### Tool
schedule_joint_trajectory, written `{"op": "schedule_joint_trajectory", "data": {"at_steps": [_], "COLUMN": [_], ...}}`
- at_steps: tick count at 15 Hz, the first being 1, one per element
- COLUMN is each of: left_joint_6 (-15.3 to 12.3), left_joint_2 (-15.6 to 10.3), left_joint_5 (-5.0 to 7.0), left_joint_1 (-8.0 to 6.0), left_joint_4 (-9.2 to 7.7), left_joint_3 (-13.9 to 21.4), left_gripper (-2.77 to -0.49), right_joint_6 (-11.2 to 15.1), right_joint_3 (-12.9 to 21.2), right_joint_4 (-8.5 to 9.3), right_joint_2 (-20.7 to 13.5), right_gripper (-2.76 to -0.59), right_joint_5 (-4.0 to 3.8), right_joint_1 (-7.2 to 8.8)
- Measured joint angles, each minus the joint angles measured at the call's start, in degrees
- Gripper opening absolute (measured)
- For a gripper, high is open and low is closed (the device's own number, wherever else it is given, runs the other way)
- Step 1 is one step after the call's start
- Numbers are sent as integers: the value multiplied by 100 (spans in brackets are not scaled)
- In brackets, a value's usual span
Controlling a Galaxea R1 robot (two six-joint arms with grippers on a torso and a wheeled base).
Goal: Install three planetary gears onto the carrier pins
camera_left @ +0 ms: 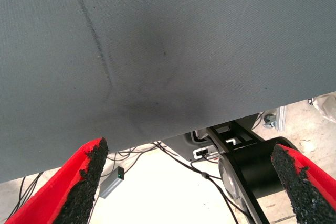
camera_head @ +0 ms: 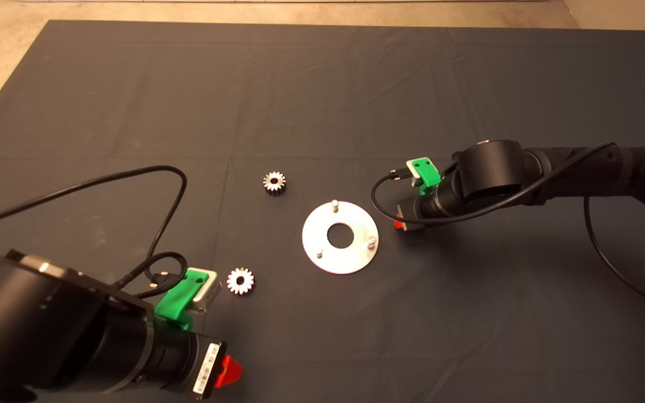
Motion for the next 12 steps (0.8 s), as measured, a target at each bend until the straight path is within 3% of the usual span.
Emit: {"op": "schedule_joint_trajectory", "data": {"at_steps": [6,12], "left_joint_6": [0,0], "left_joint_2": [-12,-12], "left_joint_5": [0,0], "left_joint_1": [0,1], "left_joint_4": [14,19], "left_joint_3": [0,0], "left_gripper": [-104,-104], "right_joint_6": [-110,-111], "right_joint_3": [-118,-130], "right_joint_4": [-23,-27], "right_joint_2": [0,13], "right_gripper": [-166,-195], "right_joint_5": [24,49], "right_joint_1": [2,5]}}
